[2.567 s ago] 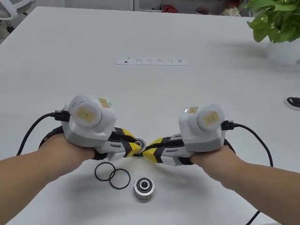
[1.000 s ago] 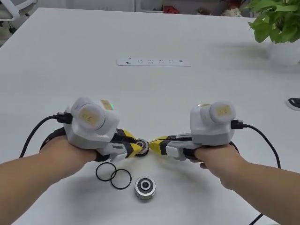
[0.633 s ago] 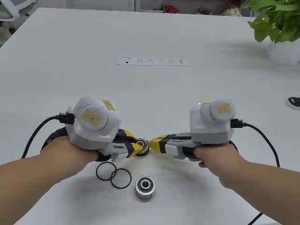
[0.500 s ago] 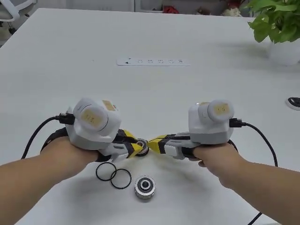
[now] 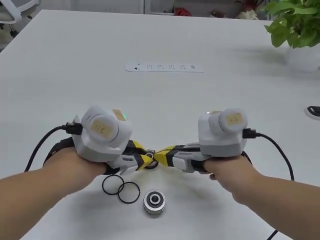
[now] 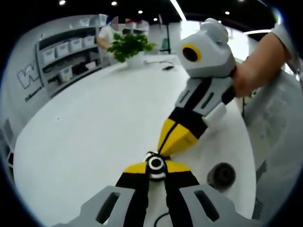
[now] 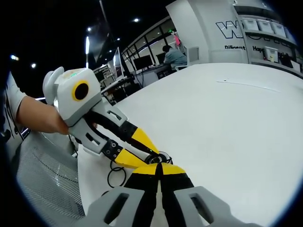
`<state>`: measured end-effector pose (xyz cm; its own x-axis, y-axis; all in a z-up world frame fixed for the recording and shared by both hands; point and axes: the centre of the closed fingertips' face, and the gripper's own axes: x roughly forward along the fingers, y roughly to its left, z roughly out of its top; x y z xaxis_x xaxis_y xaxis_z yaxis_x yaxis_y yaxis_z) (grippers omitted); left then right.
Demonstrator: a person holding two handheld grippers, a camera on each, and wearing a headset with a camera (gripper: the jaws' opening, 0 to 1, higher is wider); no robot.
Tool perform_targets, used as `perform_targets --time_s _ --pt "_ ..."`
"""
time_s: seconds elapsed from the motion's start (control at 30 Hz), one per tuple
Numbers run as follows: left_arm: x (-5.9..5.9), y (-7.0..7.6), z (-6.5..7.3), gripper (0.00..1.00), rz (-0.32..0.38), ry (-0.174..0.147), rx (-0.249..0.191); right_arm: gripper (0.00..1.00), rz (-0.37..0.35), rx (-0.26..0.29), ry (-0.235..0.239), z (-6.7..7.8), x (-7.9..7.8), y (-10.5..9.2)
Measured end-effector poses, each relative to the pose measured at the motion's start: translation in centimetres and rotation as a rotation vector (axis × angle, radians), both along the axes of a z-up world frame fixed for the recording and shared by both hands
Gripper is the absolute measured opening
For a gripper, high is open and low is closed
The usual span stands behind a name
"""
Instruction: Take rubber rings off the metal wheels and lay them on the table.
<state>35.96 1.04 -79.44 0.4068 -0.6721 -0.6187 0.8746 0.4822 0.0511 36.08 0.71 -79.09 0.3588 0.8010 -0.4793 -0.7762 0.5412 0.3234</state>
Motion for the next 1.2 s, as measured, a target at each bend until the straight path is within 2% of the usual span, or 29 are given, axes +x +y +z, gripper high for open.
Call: perform_targets --time_s 0.2,0.23,0.27,0.3,0.33,0.37,0.47,0.63,0.77,1.0,1.2 --pt "0.0 0.0 0.0 0.12 0.000 -0.002 0.003 0.00 0.007 0.011 0.001 0.2 -0.2 0.3" --pt "0.0 0.0 0.0 0.12 0.000 -0.002 0.003 0.00 0.011 0.027 0.003 0.4 -0.3 0.5" --pt "0.0 0.0 0.0 0.12 0.000 -0.002 0.002 0.00 0.036 0.076 0.017 1.1 -0.8 1.3" --pt "0.0 0.0 0.0 0.12 -0.001 -0.002 0.002 0.00 0.036 0.135 -0.008 2.4 -0.6 2.0" --pt "0.0 0.0 0.0 0.12 0.001 -0.001 0.002 0.00 0.033 0.117 0.003 2.4 -0.6 2.0" --pt "0.0 0.0 0.0 0.12 0.001 -0.002 0.000 0.00 0.053 0.063 -0.041 2.1 -0.4 2.0" --pt "0.0 0.0 0.0 0.12 0.003 -0.001 -0.001 0.00 0.030 0.086 -0.006 1.7 -0.4 1.7" --pt "-0.1 -0.1 0.0 0.12 0.004 -0.004 -0.006 0.00 0.020 0.072 -0.005 1.2 -0.4 0.9" --pt "0.0 -0.1 -0.1 0.13 -0.008 -0.026 0.003 0.00 0.010 0.070 0.002 1.0 -0.4 0.9" --pt "-0.1 -0.2 0.0 0.14 -0.018 -0.019 0.007 0.00 0.014 0.068 -0.008 1.2 -0.5 0.9" --pt "-0.2 -0.1 0.3 0.15 -0.025 -0.017 0.011 0.00 0.005 0.086 -0.010 1.7 -0.2 0.9"
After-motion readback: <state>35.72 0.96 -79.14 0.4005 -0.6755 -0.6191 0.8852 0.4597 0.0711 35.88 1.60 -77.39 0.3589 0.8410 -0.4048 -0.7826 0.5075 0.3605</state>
